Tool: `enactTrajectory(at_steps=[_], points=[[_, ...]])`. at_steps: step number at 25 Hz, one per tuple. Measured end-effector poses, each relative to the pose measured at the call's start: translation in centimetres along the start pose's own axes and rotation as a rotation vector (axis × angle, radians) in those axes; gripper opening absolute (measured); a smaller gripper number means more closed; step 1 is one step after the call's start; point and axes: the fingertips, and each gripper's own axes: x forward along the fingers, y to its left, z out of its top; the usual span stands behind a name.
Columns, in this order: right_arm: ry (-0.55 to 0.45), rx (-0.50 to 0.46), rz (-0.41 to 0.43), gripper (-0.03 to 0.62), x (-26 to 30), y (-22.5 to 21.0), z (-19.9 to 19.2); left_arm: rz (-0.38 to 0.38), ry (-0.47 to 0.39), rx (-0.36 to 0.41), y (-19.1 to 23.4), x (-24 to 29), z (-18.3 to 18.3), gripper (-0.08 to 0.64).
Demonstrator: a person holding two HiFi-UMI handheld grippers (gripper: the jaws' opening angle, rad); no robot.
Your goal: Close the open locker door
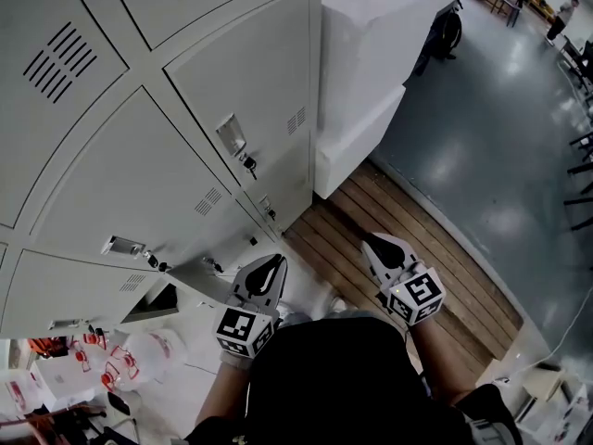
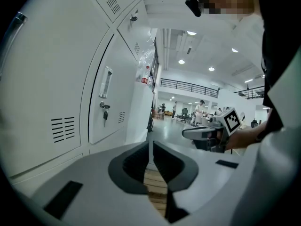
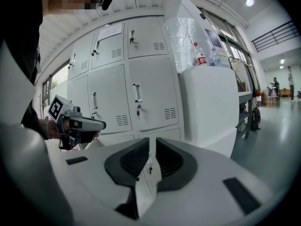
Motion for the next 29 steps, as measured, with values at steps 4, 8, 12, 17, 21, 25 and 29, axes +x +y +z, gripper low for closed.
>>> enactTrajectory(at_steps=[4,8,12,17,21,25,29], points=[[0.001,-0.015,0.019,0.061,0.1,0.6,-0.1,-0.002,-0.012,-0.005,0.0,-0.1,0.3,0.026],[0.003,-0.049,0.045,0.061,0.6,1.7,0.2,0.001,-0.015,-0.004,0.1,-0.3,0.4,0.026],[0.01,-0.041,0.07,0.061,1.1,2.5,-0.2,0.005,-0.021,-0.006,0.3,-0.4,0.4,0.026],[0.01,-0.039,0.079,0.061,1.2,2.8,-0.3,0.016,-0.02,-0.01,0.6,-0.7,0.3,0.026],[0.013,-0.037,0.076,0.061,1.3,2.6,-0.4,0.015,-0.025,-0.013,0.6,-1.0,0.3,0.026],[0.007,-0.034,0.075,0.061,1.5,2.6,-0.4,0.015,-0.022,-0.012,0.8,-1.1,0.2,0.026],[0.007,-0.036,0.076,0.061,1.7,2.6,-0.4,0.019,-0.017,-0.01,1.0,-1.2,-0.1,0.026]])
